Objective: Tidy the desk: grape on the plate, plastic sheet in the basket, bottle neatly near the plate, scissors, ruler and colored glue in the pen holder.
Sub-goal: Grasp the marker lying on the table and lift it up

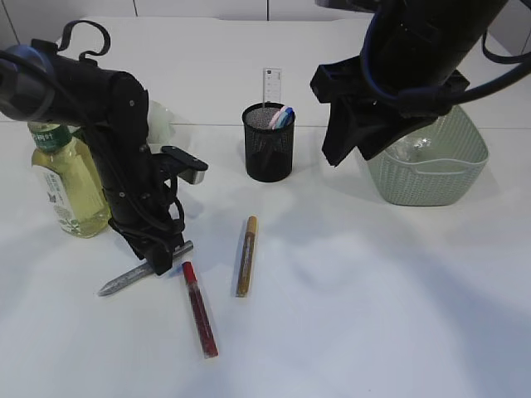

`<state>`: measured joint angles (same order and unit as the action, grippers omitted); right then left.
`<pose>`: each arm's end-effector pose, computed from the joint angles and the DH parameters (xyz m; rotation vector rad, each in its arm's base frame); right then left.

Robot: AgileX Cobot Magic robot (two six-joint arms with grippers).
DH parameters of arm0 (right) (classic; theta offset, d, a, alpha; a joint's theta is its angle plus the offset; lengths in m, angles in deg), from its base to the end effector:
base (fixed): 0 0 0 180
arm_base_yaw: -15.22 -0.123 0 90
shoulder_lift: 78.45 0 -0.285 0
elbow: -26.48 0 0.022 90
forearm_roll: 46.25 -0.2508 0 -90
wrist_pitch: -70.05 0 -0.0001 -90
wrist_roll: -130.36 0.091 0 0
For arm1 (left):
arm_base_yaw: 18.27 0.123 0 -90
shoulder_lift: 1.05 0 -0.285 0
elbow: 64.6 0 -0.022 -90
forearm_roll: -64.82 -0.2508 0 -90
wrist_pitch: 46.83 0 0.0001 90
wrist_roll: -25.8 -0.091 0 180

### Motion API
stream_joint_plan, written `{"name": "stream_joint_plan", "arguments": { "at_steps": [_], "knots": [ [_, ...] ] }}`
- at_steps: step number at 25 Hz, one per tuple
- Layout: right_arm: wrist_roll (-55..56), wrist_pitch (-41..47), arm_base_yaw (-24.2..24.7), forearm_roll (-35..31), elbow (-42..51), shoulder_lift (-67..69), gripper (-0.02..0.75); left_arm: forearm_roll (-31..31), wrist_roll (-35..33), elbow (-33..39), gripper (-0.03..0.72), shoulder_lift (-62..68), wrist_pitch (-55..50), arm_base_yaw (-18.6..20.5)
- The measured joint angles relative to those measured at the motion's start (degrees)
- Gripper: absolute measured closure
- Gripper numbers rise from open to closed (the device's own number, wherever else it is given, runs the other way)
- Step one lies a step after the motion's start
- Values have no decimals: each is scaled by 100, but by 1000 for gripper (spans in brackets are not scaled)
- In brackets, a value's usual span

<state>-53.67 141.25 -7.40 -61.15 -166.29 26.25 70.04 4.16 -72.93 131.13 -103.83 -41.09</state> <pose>0.3147 0.1551 0.3280 -0.5932 2.8000 0.4357 0.3758 -0.1657 0.1220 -1.1088 -2.9203 0.1186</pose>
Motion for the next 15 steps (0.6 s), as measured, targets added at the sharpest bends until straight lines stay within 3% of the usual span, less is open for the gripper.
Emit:
{"name": "stream_joint_plan", "arguments": {
  "at_steps": [15],
  "knots": [
    [0, 0, 0, 0, 0, 0, 374, -13, 22, -7, 371, 116, 22, 0]
  ]
}}
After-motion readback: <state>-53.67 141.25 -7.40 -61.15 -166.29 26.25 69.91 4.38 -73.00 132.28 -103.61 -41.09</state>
